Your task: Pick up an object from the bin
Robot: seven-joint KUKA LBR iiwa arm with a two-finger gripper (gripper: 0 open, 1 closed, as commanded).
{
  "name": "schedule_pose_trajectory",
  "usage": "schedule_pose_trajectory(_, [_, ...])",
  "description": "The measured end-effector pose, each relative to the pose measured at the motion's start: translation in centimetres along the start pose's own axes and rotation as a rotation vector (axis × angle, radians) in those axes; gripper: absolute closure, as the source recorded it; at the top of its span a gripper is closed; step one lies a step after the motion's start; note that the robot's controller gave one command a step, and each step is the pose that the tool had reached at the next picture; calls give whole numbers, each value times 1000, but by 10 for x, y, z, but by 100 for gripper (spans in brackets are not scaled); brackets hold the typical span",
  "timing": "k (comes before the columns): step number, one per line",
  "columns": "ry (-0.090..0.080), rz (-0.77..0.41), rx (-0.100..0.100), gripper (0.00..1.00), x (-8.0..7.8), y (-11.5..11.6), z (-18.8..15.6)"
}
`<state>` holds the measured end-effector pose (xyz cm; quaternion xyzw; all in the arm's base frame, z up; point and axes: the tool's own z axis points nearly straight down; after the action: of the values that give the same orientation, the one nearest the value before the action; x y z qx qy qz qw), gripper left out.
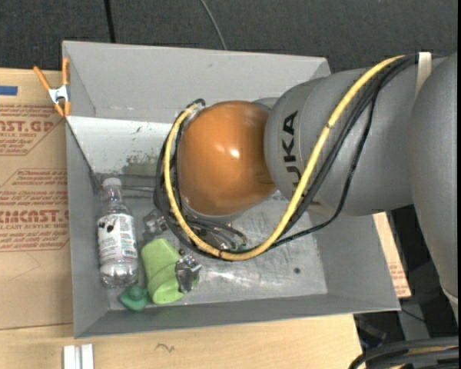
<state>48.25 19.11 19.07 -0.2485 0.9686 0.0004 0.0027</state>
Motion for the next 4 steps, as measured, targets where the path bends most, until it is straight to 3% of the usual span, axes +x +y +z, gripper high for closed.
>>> schedule_pose_trajectory(1, [-4,-237,0,0,2,-22,63])
schedule_pose_trajectory(2, [4,-454,-4,100,0,-18,86])
schedule_pose_trajectory(3, [4,-454,-4,100,0,-18,86])
schedule_pose_trajectory(4, [10,-479,-6,100,0,-15,37])
